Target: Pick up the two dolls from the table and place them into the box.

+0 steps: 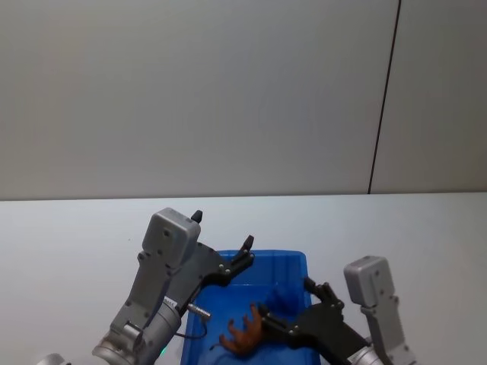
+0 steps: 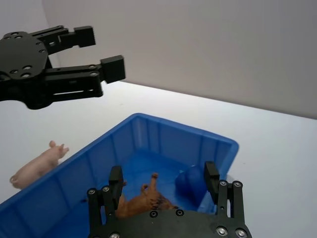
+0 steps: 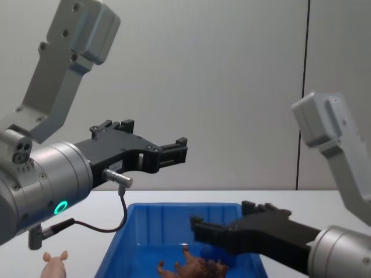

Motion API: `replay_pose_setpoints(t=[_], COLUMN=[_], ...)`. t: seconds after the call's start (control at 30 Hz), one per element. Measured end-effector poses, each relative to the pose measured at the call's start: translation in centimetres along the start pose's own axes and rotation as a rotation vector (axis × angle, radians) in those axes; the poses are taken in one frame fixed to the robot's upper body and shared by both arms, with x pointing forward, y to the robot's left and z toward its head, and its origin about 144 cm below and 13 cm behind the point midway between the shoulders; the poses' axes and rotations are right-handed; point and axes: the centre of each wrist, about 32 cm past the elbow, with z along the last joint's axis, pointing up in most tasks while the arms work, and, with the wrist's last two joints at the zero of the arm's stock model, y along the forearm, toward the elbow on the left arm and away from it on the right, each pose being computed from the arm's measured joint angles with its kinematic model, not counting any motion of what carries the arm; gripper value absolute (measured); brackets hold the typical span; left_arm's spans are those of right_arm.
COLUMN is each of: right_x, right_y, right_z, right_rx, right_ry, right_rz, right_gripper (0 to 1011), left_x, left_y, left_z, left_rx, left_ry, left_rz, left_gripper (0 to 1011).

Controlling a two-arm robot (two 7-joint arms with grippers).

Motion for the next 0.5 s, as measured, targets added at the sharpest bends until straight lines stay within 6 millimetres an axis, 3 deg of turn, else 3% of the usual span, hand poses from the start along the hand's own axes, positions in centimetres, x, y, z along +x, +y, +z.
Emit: replay_pose_setpoints(t=[0.5], right_x=[0.4], right_y=[-2.8], right_z=[-0.2], right_rx=[0.057], right_ry=[-0.033], right_rz=[-0.173], right_gripper=[1001], left_x=[0.0], left_y=[0.0], left_z=[0.0], left_rx=[0.0], left_ry=[0.0], left_rz=[0.0], left_gripper=[1001])
